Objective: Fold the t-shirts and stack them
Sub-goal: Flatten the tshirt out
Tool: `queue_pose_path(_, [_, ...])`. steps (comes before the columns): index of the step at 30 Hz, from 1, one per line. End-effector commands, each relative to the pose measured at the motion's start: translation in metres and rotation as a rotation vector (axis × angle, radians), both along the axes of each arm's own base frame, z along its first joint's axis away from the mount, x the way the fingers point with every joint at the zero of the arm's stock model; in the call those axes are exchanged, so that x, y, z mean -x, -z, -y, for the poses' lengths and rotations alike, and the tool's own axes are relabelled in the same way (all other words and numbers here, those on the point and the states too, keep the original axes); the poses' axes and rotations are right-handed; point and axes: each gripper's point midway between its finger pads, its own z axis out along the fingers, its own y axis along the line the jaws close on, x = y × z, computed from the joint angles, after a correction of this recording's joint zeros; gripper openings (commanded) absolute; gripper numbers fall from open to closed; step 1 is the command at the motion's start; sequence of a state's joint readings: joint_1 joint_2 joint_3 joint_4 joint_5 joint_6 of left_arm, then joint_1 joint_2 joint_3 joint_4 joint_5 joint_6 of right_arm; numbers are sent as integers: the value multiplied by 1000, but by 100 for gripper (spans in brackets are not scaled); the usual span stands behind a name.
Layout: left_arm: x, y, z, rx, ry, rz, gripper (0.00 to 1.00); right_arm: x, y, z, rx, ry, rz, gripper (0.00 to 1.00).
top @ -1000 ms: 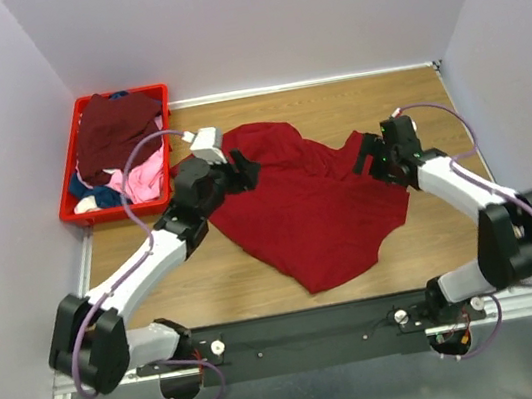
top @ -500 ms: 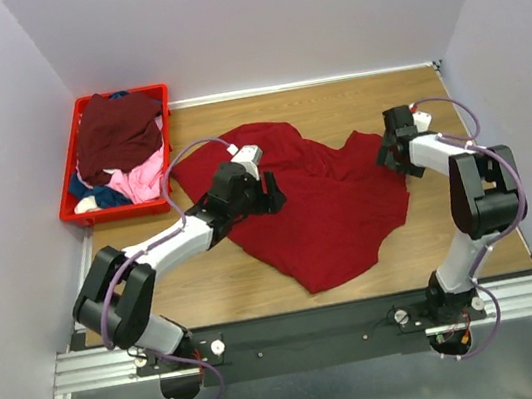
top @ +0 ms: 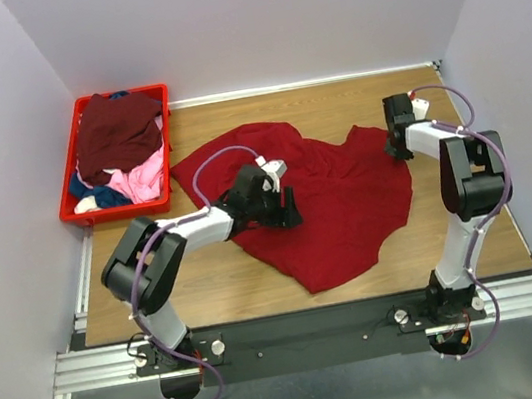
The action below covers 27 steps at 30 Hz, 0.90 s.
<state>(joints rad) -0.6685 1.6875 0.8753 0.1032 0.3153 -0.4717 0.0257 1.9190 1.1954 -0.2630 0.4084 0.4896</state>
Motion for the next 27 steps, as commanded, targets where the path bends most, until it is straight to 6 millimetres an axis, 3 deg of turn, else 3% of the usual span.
queue_pose_path(1, [33,20,15,17,163,-128,68,8,27,18,67,-5,-116,27])
queue_pose_path(2, [44,19,21,38,215,-161,68,-1,21,19,74,-7,-98,24])
queue_pose_path(3, [51,25,23,42,246,-189,61,-5,20,38,76,29,-92,18])
queue_pose_path(5, [65,25,28,68,305,-226,60,-17,14,51,70,57,-66,15])
queue_pose_path(6, [71,27,30,69,323,-238,60,-36,-1,62,48,88,-6,14])
queue_pose_path(7, [75,28,32,72,337,-250,60,-44,3,68,32,100,1,11])
queue_pose_path(9, [83,27,40,85,367,-267,60,-65,-5,77,6,111,47,10])
queue_pose_path(10, [83,26,46,94,381,-276,60,-86,-17,81,5,110,94,8])
queue_pose_path(13, [105,15,73,153,486,-330,60,-113,-36,85,12,94,157,8])
queue_pose_path(15, [130,0,86,221,593,-391,59,-121,-39,88,20,88,167,8])
queue_pose_path(17, [171,-11,97,261,720,-424,56,-126,-43,87,23,62,173,9])
queue_pose_path(18, [196,-19,97,264,778,-442,56,-126,-46,84,13,48,177,14])
queue_pose_path(19, [198,-19,96,251,762,-425,56,-120,-41,81,-2,40,161,19])
queue_pose_path(21, [195,-26,89,249,720,-410,62,-115,-53,73,-30,14,180,30])
queue_pose_path(22, [190,-40,86,261,703,-370,75,-109,-52,70,-44,12,175,46])
queue_pose_path(24, [164,-50,80,234,612,-306,84,-93,-47,62,-71,-12,150,59])
queue_pose_path(25, [147,-73,82,256,594,-215,84,-89,-68,59,-78,-20,185,67])
queue_pose_path(26, [134,-77,75,230,547,-201,84,-84,-72,56,-89,-25,191,69])
queue_pose_path(27, [96,-80,65,204,433,-133,84,-70,-63,47,-117,-41,163,70])
